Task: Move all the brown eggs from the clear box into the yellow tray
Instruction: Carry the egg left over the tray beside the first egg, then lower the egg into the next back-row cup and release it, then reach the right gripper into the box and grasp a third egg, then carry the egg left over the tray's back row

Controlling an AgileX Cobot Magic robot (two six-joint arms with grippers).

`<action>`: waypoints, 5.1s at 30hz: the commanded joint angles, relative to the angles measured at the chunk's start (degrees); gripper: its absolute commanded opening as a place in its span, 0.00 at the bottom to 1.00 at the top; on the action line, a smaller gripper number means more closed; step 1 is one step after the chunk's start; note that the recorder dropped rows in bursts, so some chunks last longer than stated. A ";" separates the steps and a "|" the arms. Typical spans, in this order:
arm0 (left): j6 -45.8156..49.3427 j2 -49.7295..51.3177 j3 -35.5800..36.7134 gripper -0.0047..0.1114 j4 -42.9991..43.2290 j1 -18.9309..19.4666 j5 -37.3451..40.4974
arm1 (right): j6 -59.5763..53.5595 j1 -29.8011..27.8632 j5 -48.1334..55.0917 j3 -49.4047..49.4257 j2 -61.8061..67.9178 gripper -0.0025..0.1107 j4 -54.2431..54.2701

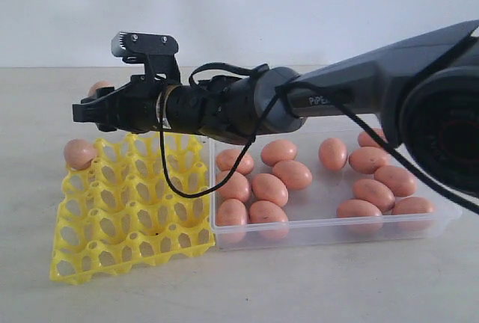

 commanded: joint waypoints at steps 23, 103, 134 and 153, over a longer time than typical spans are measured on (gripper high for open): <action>-0.11 -0.11 0.22 0.23 -0.11 0.12 -0.41 | -9.37 0.00 3.51 -1.37 4.31 0.06 -9.01; -0.11 -0.11 0.22 0.23 -0.11 0.12 -0.41 | -82.52 -8.36 83.41 4.92 -16.40 0.61 45.25; -0.11 -0.11 0.22 0.23 -0.11 0.12 -0.41 | -67.34 -8.36 75.76 5.05 -12.68 0.02 43.92; -0.11 -0.11 0.22 0.23 -0.11 0.12 -0.41 | -72.65 7.43 10.48 5.19 -17.11 0.02 53.04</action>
